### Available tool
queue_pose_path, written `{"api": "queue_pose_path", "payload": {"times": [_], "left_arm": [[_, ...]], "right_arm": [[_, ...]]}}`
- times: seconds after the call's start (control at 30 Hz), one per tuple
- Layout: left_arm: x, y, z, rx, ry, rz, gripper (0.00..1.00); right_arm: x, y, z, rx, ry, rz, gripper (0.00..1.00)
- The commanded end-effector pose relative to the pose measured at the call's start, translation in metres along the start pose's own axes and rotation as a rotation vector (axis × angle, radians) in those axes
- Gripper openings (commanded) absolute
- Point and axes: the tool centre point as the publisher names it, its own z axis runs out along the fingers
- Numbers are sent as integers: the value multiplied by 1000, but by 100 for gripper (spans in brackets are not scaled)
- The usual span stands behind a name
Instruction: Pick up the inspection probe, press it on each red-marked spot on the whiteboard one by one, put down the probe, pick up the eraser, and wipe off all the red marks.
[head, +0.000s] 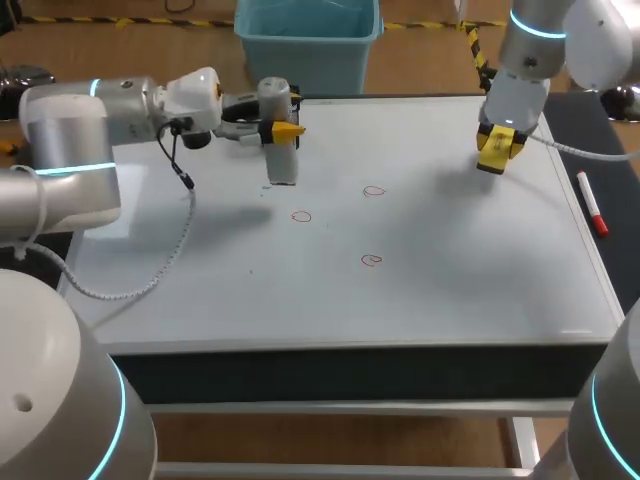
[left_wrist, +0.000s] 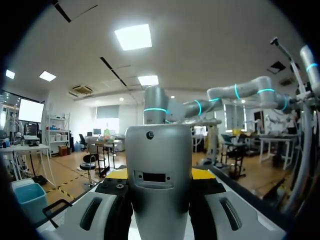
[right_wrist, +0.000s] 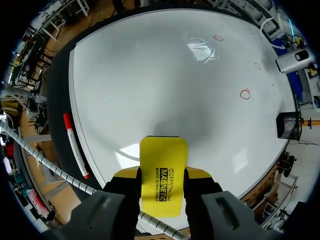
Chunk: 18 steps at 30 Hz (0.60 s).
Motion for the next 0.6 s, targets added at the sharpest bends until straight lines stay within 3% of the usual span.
{"api": "queue_pose_path", "payload": {"times": [0.03, 0.6], "left_arm": [[0, 12, 5, 12, 24, -13, 0], [13, 39, 15, 15, 61, -57, 0]], "right_arm": [[1, 0, -1, 1, 3, -2, 0], [1, 0, -1, 1, 3, -2, 0]]}}
